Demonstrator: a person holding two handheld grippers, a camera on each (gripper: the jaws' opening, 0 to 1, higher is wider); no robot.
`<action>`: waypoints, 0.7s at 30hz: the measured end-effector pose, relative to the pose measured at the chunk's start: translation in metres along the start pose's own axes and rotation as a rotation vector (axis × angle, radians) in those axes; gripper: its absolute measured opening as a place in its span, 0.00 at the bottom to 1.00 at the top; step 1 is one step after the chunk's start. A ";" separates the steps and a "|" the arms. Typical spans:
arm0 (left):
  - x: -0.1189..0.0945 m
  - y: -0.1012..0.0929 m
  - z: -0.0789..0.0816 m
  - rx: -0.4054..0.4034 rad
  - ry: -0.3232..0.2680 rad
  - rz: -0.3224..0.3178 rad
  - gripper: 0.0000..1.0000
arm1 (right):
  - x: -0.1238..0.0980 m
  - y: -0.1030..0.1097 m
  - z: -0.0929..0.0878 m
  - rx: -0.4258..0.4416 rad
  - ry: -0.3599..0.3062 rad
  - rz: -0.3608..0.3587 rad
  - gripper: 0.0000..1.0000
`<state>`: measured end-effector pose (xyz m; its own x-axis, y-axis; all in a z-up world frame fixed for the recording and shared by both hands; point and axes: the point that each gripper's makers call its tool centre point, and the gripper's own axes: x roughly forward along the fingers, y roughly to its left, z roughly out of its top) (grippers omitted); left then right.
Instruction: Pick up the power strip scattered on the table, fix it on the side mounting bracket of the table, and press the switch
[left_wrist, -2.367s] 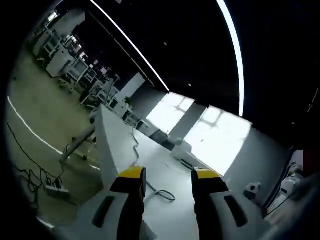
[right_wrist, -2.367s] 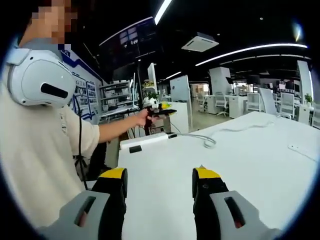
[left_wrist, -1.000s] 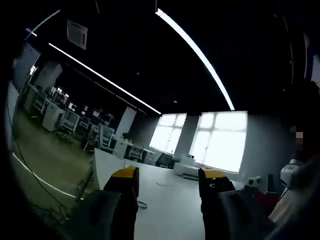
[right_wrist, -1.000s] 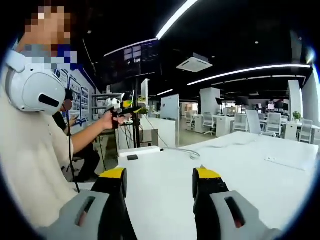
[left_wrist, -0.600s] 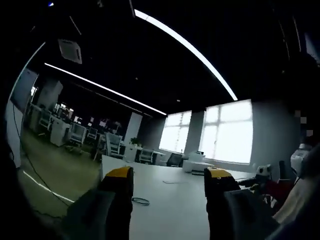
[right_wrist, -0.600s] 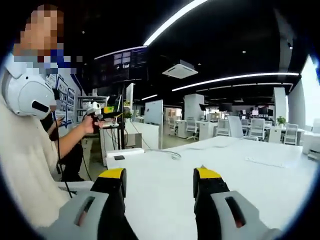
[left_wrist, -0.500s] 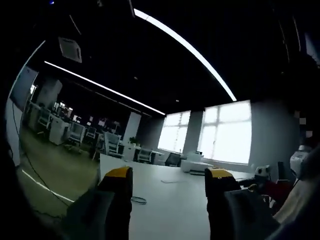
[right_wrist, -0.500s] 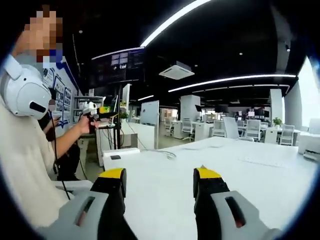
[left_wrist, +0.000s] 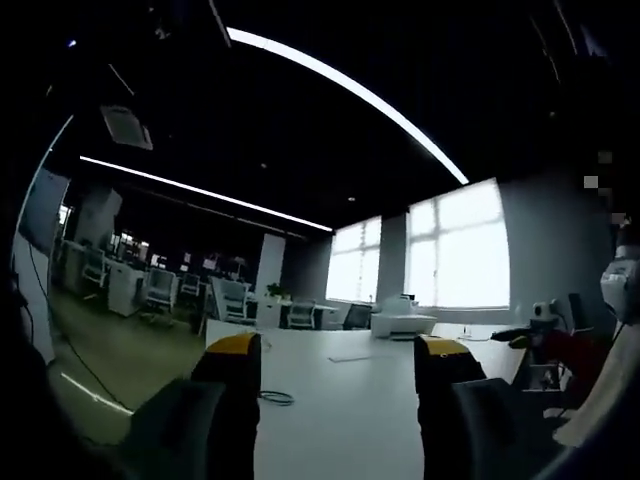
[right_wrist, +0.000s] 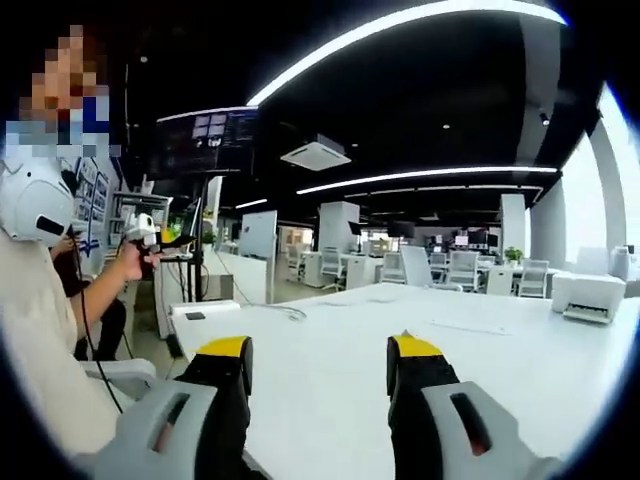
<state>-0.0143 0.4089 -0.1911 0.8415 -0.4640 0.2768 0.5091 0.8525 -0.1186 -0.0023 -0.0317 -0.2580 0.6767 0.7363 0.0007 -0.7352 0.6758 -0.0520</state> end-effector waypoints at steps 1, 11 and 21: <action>-0.001 -0.002 -0.003 0.006 0.004 0.006 0.66 | -0.002 -0.003 0.000 0.005 -0.001 -0.018 0.50; -0.005 -0.002 -0.026 0.035 0.035 0.039 0.67 | -0.014 -0.020 -0.005 0.013 -0.017 -0.108 0.51; -0.008 0.005 -0.039 0.074 0.063 0.098 0.68 | -0.027 -0.043 -0.017 -0.014 0.037 -0.227 0.52</action>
<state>-0.0116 0.4069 -0.2313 0.8972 -0.3900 0.2071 0.4114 0.9087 -0.0713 0.0113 -0.0810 -0.2725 0.8259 0.5634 -0.0223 -0.5635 0.8233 -0.0683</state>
